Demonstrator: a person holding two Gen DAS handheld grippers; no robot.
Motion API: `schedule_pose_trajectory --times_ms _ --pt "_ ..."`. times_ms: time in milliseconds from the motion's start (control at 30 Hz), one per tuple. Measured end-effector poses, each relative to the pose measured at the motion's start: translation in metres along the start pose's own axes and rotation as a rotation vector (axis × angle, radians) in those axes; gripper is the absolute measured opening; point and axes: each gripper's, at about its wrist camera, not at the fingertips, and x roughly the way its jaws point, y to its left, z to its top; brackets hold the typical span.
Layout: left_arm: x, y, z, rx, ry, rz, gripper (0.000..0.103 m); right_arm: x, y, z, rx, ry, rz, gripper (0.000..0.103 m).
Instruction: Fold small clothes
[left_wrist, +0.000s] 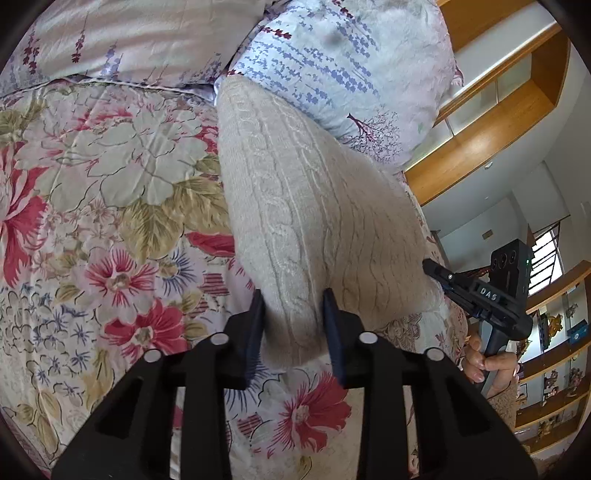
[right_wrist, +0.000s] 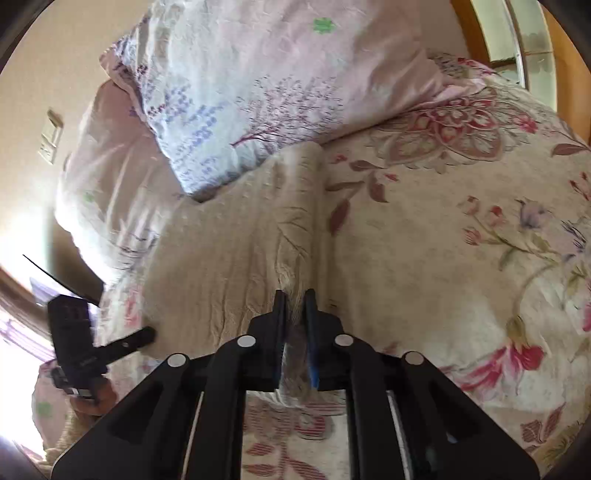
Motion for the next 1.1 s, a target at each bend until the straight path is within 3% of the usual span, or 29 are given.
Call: schedule_pose_trajectory --times_ms 100,300,400,467,500,567,633,833,1100 --pt "0.002 0.000 -0.002 -0.008 0.001 0.011 0.028 0.011 -0.004 -0.005 0.006 0.001 -0.023 0.009" --pt "0.002 -0.005 -0.002 0.025 0.012 0.057 0.039 0.007 -0.016 -0.005 0.026 0.014 -0.010 0.013" --pt "-0.008 -0.006 0.003 0.023 -0.014 0.048 0.055 0.005 -0.010 -0.001 0.022 0.027 -0.040 0.027" --pt "-0.022 -0.003 0.010 0.010 -0.061 0.038 0.074 0.000 -0.011 0.006 0.052 0.020 -0.020 0.036" --pt "-0.026 -0.002 0.012 0.006 -0.074 0.036 0.077 -0.002 -0.012 0.010 0.071 0.012 -0.003 0.038" --pt "-0.033 0.002 0.023 -0.020 -0.096 0.023 0.082 -0.004 -0.013 0.022 0.102 0.002 0.013 0.052" --pt "-0.032 0.005 0.034 -0.042 -0.098 0.001 0.087 -0.001 -0.012 0.033 0.112 0.012 0.024 0.054" --pt "-0.007 0.009 0.062 -0.063 -0.062 0.036 0.091 0.028 -0.010 0.057 0.157 0.088 0.070 0.071" --pt "0.036 0.003 0.075 -0.063 0.032 0.102 0.097 0.063 -0.027 0.059 0.262 0.187 0.147 0.073"
